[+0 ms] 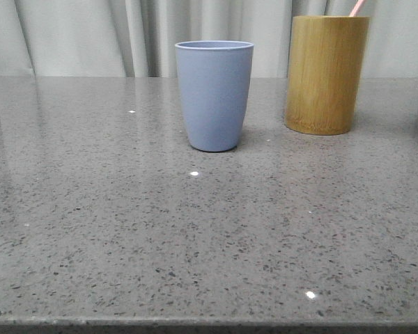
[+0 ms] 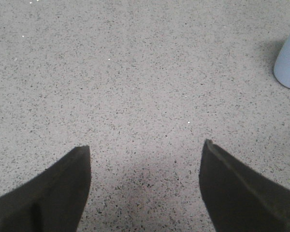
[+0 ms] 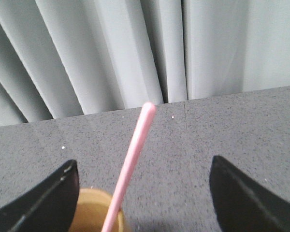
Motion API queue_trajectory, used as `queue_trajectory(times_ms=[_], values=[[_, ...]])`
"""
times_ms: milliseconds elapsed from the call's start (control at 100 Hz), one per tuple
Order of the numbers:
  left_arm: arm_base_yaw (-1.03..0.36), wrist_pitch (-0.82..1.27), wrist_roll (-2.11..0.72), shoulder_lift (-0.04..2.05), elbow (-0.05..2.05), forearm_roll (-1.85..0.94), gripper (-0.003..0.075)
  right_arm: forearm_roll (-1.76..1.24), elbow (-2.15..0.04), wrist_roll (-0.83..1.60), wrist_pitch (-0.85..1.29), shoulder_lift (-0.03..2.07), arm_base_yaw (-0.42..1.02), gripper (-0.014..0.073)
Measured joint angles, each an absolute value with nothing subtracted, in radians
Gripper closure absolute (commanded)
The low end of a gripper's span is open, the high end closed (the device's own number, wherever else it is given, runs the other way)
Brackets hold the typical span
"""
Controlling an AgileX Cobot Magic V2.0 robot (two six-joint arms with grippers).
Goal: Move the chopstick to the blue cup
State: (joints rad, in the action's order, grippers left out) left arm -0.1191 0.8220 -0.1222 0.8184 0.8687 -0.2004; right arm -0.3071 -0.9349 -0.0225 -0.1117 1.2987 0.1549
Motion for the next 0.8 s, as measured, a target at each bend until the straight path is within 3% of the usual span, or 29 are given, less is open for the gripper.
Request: queue_trajectory(times_ms=[420, 800], values=[[-0.119, 0.822, -0.122, 0.818, 0.869, -0.200, 0.0249, -0.311, -1.060, -0.057, -0.135, 1.468, 0.164, 0.0046], [-0.119, 0.822, -0.122, 0.818, 0.869, -0.200, 0.0249, -0.311, -1.062, -0.086, -0.174, 1.493, 0.164, 0.0282]])
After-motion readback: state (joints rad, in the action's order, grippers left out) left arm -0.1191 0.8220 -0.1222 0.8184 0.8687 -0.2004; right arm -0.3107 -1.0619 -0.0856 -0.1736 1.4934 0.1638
